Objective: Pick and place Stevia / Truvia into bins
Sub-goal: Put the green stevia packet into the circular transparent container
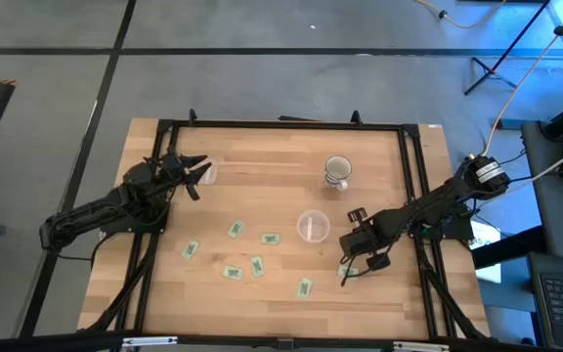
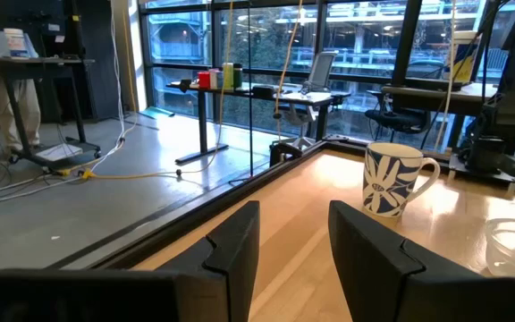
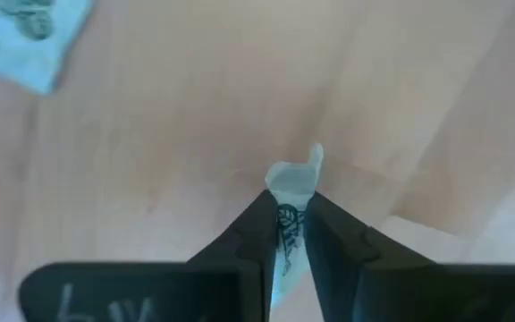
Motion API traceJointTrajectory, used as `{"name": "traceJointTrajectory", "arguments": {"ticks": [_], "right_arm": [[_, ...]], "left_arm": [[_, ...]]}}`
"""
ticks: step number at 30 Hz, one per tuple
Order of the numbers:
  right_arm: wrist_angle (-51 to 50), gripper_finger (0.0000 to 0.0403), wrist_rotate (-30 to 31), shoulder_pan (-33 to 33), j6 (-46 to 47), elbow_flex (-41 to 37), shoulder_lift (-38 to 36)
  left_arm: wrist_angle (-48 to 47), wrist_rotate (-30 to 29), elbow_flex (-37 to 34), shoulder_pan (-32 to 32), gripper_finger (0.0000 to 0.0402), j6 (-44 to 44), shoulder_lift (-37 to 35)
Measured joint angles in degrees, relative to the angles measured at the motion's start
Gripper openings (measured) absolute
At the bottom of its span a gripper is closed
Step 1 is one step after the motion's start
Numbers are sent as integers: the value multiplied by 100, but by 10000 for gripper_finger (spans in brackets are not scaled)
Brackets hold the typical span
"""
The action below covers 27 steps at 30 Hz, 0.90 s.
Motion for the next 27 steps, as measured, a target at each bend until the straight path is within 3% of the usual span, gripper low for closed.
{"name": "traceJointTrajectory", "arguments": {"ticks": [7,17,22,27], "right_arm": [[-458,35,23,-2,-26,340,-4],[-823,31,706,-186,-668,1380,-17],[-596,31,737,-524,-1303,1929,-23],[290,31,726,-852,-1695,2155,-26]], "left_arm": [[1,0,0,0,130,0,0],[0,1,1,-1,130,0,0],[0,1,1,-1,130,0,0],[0,1,1,0,130,0,0]]}}
